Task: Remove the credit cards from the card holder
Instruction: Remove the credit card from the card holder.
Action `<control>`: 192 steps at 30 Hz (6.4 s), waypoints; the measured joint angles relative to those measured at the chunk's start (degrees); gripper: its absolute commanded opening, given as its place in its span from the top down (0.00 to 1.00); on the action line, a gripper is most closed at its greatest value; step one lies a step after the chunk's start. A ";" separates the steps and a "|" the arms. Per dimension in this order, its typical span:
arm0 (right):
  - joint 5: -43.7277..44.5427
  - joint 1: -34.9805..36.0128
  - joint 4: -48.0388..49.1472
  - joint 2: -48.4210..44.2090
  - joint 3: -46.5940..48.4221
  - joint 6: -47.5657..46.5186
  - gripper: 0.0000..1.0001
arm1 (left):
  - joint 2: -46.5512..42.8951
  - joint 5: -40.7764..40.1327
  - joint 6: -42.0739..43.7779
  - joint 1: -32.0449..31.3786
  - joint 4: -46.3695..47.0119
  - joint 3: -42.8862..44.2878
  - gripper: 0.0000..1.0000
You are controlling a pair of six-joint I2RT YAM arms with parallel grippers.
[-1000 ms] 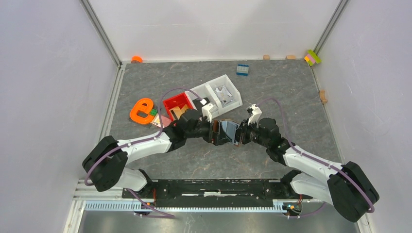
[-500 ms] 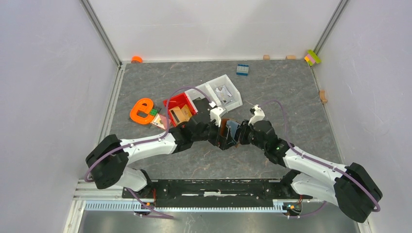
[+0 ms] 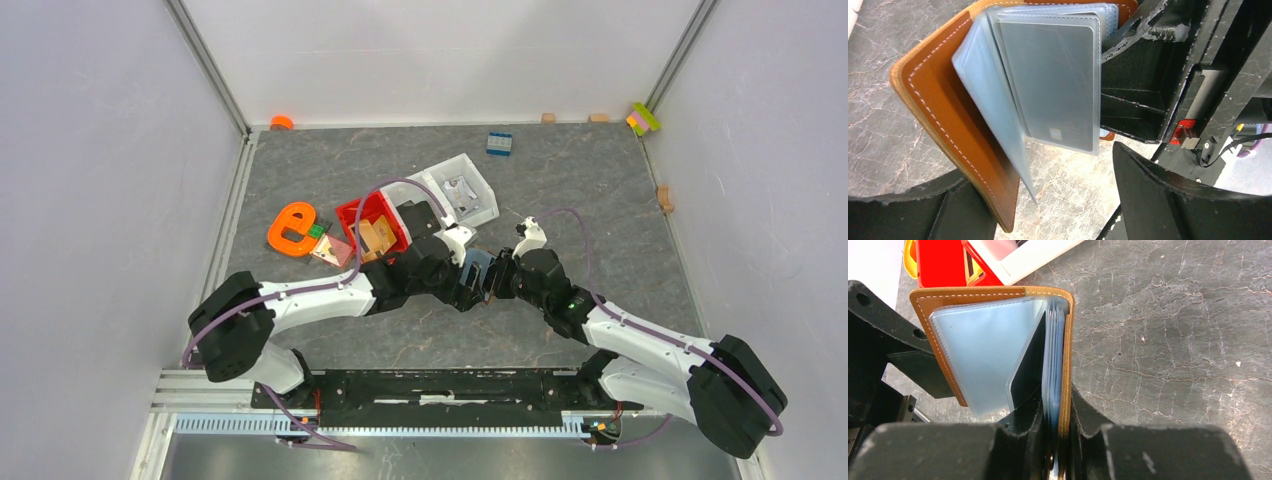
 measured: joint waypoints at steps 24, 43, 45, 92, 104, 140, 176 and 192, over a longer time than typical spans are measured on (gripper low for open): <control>1.84 0.04 0.42 -1.38 0.00 -2.93 0.95 | -4.83 -9.84 0.13 0.76 -2.54 -0.66 0.80; -2.27 0.00 4.92 -4.66 -0.26 -15.37 0.89 | -9.99 -11.52 -0.33 1.70 -0.76 -3.19 0.66; -3.80 0.00 6.01 -4.79 -0.59 -15.93 0.89 | -10.23 -11.67 -0.33 1.84 -0.79 -3.67 0.63; -12.72 0.20 21.81 -21.86 -11.28 -21.27 0.75 | -17.42 6.08 -1.16 5.18 10.38 -11.87 0.98; -15.45 0.17 21.31 -22.86 -9.92 -21.22 0.71 | -18.38 13.09 -1.99 5.25 16.31 -13.51 0.98; -40.94 -16.85 41.18 -1.86 -11.17 0.28 0.70 | -7.19 31.78 -19.34 16.04 33.29 -15.54 0.98; -45.70 -19.54 53.88 -2.47 -15.02 8.24 0.93 | -2.23 40.87 -28.76 16.00 50.14 -16.59 0.97; -45.55 -20.28 57.07 -4.20 -16.55 10.01 0.89 | -2.23 41.92 -28.76 15.15 51.12 -16.59 0.97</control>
